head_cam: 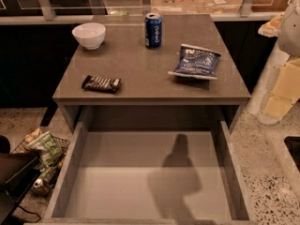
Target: Place blue chip bag into top drawer
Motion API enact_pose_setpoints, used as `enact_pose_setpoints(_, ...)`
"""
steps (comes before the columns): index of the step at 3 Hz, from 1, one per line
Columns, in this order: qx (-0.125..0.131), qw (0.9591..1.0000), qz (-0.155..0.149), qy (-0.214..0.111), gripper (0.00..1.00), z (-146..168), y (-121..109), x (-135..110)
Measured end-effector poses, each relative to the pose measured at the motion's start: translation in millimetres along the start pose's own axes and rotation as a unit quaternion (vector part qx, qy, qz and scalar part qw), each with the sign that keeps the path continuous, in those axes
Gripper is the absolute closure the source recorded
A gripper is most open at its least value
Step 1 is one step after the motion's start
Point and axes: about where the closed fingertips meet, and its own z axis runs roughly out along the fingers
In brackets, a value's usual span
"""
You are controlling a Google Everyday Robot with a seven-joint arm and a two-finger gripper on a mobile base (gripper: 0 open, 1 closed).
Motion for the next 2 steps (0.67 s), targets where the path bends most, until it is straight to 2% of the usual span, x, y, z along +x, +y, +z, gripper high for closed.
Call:
enact_pose_setpoints(1,0.0,1.0,0.0,0.0,0.0,-0.1,0.0,0.0)
enact_pose_setpoints(2,0.01,0.9997,0.021,-0.006,0.0,8.1,-21.8,-15.3)
